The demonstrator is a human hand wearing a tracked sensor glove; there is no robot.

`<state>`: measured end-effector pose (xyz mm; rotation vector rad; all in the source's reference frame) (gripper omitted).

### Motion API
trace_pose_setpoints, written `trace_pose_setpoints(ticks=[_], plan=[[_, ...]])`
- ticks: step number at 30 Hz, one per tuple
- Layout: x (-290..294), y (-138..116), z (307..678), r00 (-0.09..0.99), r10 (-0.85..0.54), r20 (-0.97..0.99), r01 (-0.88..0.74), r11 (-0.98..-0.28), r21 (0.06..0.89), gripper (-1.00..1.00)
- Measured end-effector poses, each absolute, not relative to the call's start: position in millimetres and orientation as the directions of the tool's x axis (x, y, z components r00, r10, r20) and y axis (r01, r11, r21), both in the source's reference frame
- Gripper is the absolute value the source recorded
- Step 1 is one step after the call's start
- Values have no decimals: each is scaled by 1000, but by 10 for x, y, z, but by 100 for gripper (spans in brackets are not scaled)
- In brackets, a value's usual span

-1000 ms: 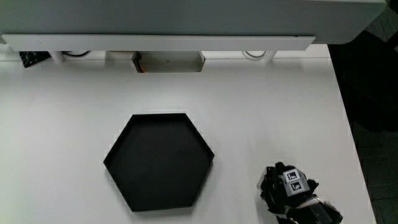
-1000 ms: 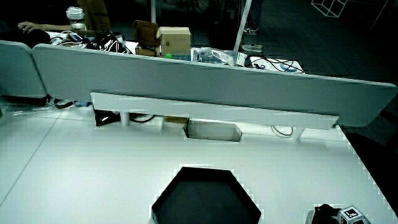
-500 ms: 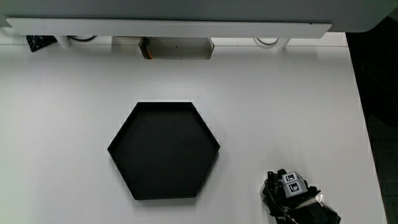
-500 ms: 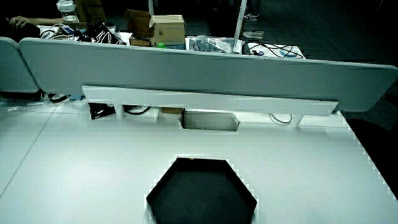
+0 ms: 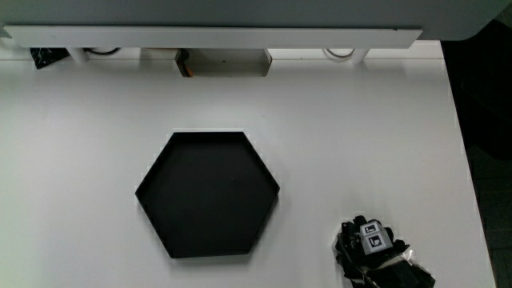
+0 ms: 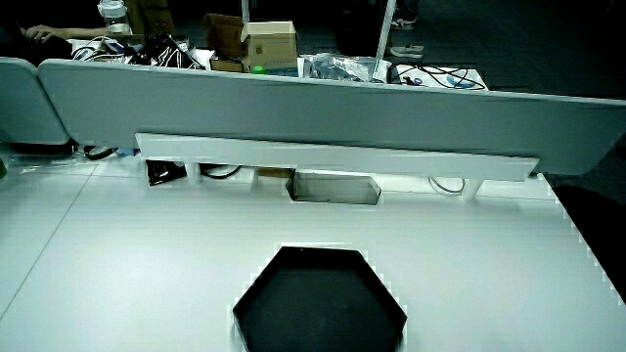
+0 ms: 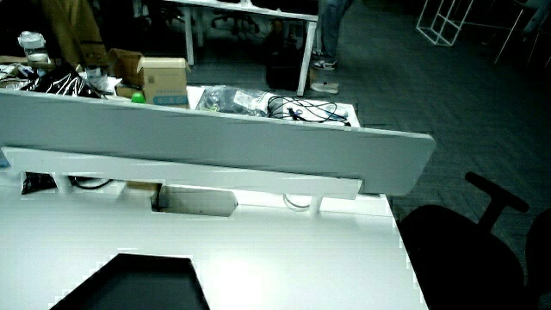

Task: Place speaker on desk

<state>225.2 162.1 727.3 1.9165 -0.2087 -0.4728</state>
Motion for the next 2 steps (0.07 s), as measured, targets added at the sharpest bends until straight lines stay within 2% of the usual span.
trace_pose_setpoints(ticks=[1,2], plan=[[2260,1593,7182,908,-346,-238,76,-422,903,-94],[2335,1617,7276,917,-322,-235,95,-396,913,-100]])
